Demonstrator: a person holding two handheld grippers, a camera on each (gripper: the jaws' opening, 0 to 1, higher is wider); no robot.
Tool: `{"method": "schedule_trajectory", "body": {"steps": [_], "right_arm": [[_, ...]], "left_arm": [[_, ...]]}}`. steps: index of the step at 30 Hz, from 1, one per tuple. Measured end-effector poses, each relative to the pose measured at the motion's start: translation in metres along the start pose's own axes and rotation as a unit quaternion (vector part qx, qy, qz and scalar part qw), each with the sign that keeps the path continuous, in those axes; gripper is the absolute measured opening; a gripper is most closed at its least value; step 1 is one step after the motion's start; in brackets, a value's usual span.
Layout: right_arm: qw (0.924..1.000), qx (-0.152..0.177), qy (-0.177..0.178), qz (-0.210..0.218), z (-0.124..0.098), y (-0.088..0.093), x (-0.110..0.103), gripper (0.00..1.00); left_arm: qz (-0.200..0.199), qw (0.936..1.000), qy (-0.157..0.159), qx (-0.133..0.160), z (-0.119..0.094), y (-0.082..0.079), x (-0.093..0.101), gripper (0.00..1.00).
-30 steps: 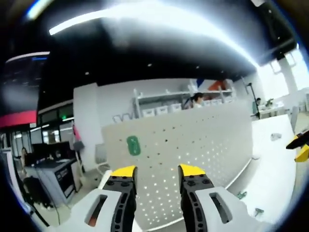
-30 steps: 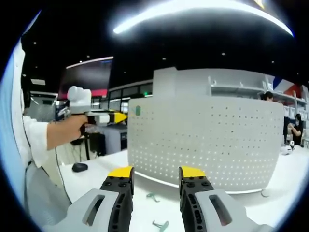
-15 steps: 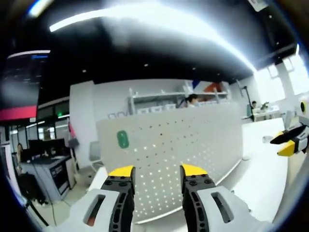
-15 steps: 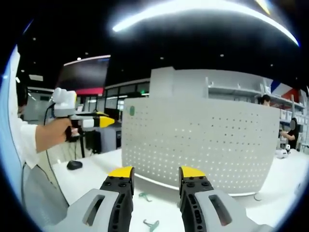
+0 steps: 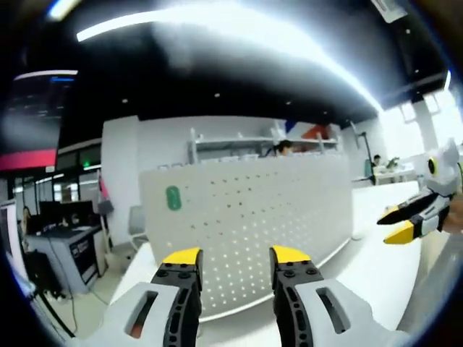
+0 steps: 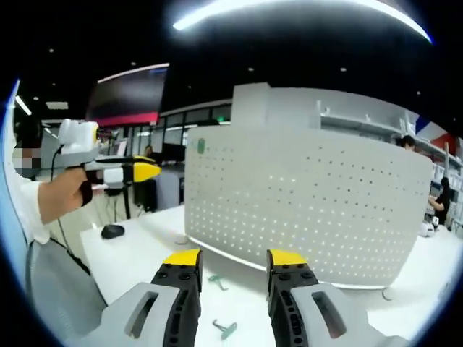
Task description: Insert the hook assembly into the mounting plate slot until the hook locks in place.
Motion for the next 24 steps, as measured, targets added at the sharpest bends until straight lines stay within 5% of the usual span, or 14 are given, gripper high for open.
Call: {"method": "schedule_trajectory", "body": {"steps": [13,24], "right_arm": [[0.9953,-0.095,-0.018,-0.007,0.021,0.033,0.008,0.33],[0.9785,-0.201,-0.046,-0.001,0.034,0.081,0.009,0.3]], "left_arm": [[-0.017,0.9994,0.019,-0.023,-0.001,0.015,0.009,0.41],[-0.032,0.9952,0.069,-0.061,0.0,0.037,0.027,0.42]]}}
Point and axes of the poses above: the point that each gripper's makers call its tool centre point, and the gripper's own axes: z roughly forward along the fingers, x roughly to its right, y roughly out of its underside, the point moved 3 cm from there along -z, roughly backward along the fingers, and after that the axes turned 4 degrees about x, right-handed, at the moved point
